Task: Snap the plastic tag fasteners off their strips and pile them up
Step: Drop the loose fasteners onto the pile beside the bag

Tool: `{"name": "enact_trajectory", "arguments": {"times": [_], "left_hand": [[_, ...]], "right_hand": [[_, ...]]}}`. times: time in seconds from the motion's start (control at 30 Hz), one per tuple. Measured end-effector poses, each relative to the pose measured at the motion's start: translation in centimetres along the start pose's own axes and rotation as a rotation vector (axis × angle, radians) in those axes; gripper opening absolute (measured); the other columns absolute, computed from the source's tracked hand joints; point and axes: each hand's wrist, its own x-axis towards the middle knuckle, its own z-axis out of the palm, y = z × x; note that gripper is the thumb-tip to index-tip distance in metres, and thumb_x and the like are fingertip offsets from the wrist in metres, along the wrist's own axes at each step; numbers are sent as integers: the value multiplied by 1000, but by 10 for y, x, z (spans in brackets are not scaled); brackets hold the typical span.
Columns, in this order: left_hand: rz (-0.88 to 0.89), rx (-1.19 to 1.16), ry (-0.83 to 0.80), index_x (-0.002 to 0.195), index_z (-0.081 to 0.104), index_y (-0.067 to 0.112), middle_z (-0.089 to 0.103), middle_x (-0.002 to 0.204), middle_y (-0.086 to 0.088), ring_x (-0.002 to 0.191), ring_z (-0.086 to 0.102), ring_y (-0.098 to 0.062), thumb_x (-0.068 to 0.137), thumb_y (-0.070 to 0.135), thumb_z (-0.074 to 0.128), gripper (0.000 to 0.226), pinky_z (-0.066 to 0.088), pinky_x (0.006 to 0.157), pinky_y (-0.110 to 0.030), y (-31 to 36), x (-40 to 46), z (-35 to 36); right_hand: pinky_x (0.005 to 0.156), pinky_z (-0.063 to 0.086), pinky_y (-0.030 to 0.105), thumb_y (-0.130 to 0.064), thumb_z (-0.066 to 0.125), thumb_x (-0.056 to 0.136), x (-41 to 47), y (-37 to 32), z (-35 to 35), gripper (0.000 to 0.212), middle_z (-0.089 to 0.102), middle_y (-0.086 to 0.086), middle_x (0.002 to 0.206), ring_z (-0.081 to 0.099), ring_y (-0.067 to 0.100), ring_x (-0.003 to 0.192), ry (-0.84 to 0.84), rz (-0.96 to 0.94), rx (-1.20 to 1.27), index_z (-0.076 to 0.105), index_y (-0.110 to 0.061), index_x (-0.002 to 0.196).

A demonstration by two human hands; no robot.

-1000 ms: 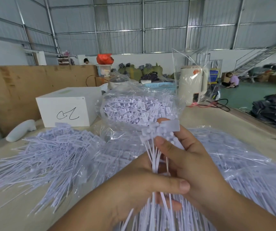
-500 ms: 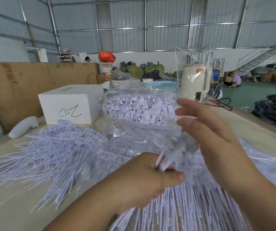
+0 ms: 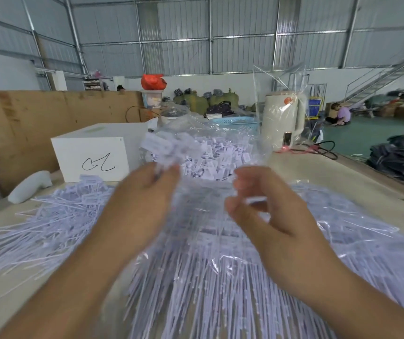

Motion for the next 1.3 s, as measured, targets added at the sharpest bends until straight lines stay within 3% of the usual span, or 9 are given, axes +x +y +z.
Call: {"name": "enact_trajectory", "arguments": {"times": [0.1,0.2,0.33,0.43,0.7,0.83,0.93,1.07,1.3], "left_hand": [[-65,210,212,79,51,8,54,70,-5,61,47,-20,94,31,48,28,32,55,-33,-26,30,-22],[-80,513,221,88,49,5,45,66,-5,66,45,-30,94,17,45,14,36,63,-35,-55,47,-31],[-190,788,108,106,50,-3,48,95,-18,95,50,-40,92,14,48,23,44,78,-44,-81,52,-28],[-164,971,-26,112,54,2,54,114,-18,112,50,-39,95,22,44,28,45,92,-47,-92,53,-24],[-70,1011,114,105,67,22,54,114,-12,106,52,-38,93,27,47,24,42,87,-49,-95,51,-22],[153,372,281,97,71,28,63,97,1,82,59,-13,90,23,59,14,47,76,-27,-68,42,-21],[319,-33,-13,81,68,38,66,70,10,55,54,-1,89,32,62,12,40,52,-8,-26,14,-9],[604,242,-591,91,64,33,64,79,14,74,59,-2,84,41,56,13,49,66,-19,-7,-22,22],[653,595,-428,109,62,32,54,109,16,110,41,-6,80,16,54,33,32,101,-26,-38,-5,25]], "right_hand": [[61,51,28,-47,54,91,-2,-4,6,18,66,-5,78,62,12,66,-302,-9,-117,59,-34,102],[66,45,22,-53,50,92,-7,-1,12,21,61,-14,79,56,0,72,-594,-41,-448,56,-36,103],[74,39,24,-49,48,96,-5,1,15,23,46,-20,81,43,-3,79,-626,-56,-570,58,-34,109],[90,38,26,-48,46,96,-4,1,13,34,46,-18,107,38,3,102,-606,-102,-699,53,-32,125],[122,1,39,-45,31,100,-3,16,4,47,11,2,159,6,21,145,-492,-16,-1007,46,-21,137],[119,-12,43,-45,28,100,-1,21,5,55,-4,5,159,-10,26,147,-393,5,-1037,30,-16,145],[117,-17,45,-48,28,99,0,22,7,53,-7,7,160,-16,28,146,-377,27,-1042,42,-16,139],[116,-19,45,-43,34,96,0,25,9,45,-7,5,160,-18,29,145,-401,48,-1015,52,-24,132],[122,-5,42,-43,41,95,1,26,8,42,16,6,153,-1,28,143,-373,44,-1037,61,-16,121]]}}
